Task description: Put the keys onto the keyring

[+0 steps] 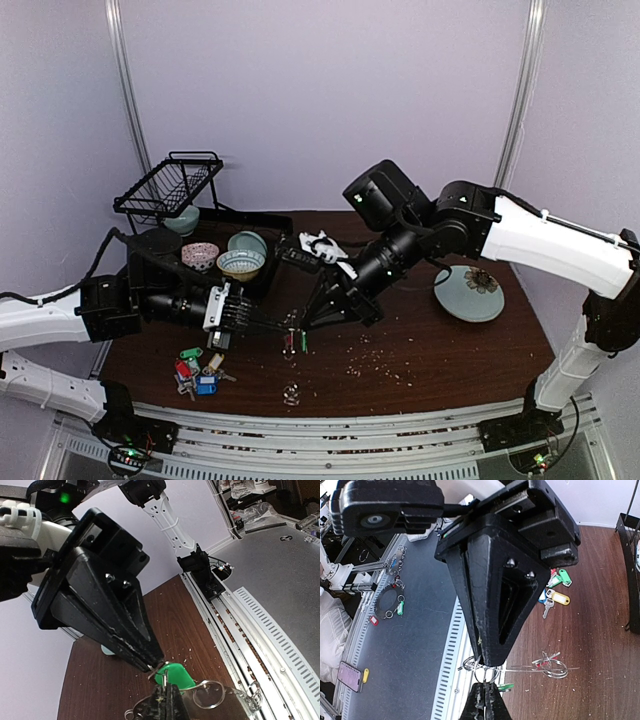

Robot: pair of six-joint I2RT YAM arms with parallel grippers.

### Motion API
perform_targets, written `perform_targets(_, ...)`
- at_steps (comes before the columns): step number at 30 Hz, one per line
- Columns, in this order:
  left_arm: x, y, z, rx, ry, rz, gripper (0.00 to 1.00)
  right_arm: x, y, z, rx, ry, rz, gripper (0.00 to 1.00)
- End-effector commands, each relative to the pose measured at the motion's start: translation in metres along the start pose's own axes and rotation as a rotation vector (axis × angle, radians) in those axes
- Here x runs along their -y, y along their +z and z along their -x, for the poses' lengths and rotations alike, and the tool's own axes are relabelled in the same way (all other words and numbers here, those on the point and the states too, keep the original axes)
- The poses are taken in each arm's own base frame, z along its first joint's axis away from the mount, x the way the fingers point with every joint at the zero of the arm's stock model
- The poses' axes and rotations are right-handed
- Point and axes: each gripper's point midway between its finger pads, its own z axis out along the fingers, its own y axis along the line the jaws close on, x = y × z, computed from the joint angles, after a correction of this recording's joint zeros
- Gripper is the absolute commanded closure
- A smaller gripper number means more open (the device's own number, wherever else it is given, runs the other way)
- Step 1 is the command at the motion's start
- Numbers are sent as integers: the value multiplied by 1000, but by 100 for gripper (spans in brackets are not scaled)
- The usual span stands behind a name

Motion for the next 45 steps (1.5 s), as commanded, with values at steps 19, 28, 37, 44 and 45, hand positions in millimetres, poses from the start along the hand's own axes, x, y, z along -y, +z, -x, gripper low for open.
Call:
perform_targets(19,-19,-8,23,60,54,93,100,-19,3,-5,-2,15,117,100)
perform_targets(28,-18,-12,29,86,52,92,100,-15,0,2,34,8,82,100)
perform_targets(37,-18,-13,28,83,49,98,100,-8,-11,7,44,-1,1,100)
perform_targets(44,-16,-12,30,91,26,82,100,-8,-22,14,83,-3,-29,100)
perform_targets(45,-16,-12,29,89,26,81,100,-8,-22,15,88,0,-23,100)
